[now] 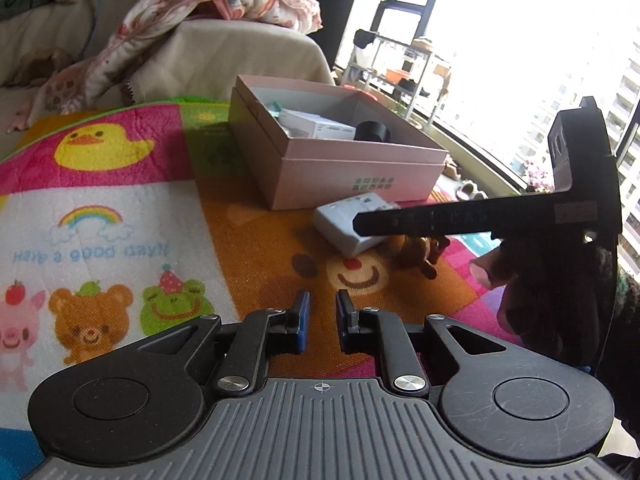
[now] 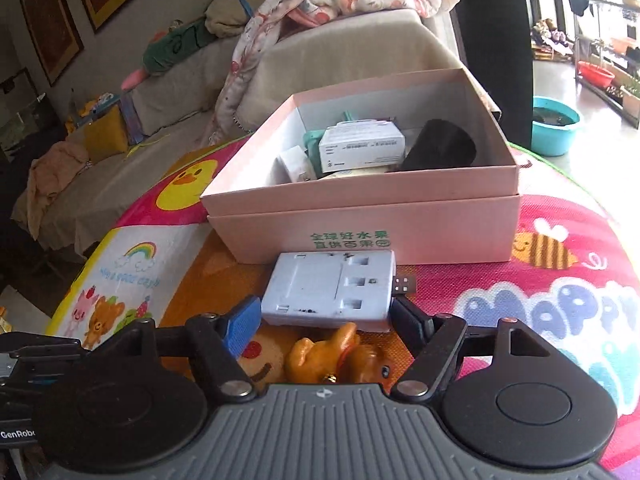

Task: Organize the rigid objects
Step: 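Grasp the white plug adapter on the mat with the left gripper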

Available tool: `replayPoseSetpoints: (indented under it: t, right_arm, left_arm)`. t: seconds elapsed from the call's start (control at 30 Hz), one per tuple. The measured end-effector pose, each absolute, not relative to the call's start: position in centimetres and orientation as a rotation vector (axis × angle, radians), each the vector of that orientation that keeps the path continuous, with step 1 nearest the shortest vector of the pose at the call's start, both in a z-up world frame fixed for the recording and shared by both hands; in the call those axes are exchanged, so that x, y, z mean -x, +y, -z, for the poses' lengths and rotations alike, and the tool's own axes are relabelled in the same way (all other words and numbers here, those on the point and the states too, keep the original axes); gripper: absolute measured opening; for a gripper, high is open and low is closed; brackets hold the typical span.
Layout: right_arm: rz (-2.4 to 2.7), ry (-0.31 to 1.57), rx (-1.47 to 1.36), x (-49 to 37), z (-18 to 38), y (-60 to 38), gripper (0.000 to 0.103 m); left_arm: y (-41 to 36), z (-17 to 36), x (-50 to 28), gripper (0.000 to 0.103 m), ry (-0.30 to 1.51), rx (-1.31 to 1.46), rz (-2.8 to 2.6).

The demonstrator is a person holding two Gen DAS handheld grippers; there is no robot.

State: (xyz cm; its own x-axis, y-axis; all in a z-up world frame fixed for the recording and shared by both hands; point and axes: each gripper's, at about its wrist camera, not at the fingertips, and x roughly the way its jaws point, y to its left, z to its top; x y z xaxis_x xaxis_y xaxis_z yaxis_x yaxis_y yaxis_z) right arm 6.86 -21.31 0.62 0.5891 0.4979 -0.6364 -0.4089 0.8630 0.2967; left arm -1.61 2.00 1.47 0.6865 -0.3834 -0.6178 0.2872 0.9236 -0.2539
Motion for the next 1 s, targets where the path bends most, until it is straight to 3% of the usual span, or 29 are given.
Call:
replayPoseSetpoints:
  t: [0.03, 0.27, 0.37, 0.5, 0.73, 0.8, 0.87, 1.0]
  right_arm:
    - [-0.568, 0.779, -0.098, -6.6, -0.6, -20.7, 0.058]
    - [-0.753, 0.759, 0.035, -3.1, -1.3, -18.6, 0.055]
    - [-0.706, 0.742, 0.108, -1.5, -1.3, -19.2, 0.057]
    - [-0.594, 0.723, 0.133, -0.1, -1.0, -21.6, 0.068]
    - [-0.515, 0.711, 0.01, 1.2, -0.6, -25.1, 0.07]
    - [-0.511, 0.7, 0.009, 1.5, -0.4, -25.2, 0.07]
    - [-0.512, 0.697, 0.0, 1.4, -0.5, -25.2, 0.072]
    - [-0.516, 0.697, -0.017, 1.4, -0.4, -25.3, 0.075]
  left_arm:
    - [2.2, -1.6, 1.6, 0.016, 0.718, 0.141, 0.366]
    - [2.5, -2.5, 1.6, 0.016, 0.699, 0.112, 0.358]
    - [1.2, -2.7, 1.8, 0.016, 0.695, 0.044, 0.398]
    - [-1.2, -3.1, 1.6, 0.016, 0.653, -0.102, 0.438]
    - [-4.2, -2.2, -0.6, 0.017, 0.701, -0.241, 0.494]
    - [-4.9, -2.1, -0.6, 0.024, 0.713, -0.271, 0.517]
    - [-5.5, -2.0, -0.4, 0.037, 0.72, -0.3, 0.537]
    - [-5.9, -1.9, -0.3, 0.05, 0.73, -0.326, 0.575]
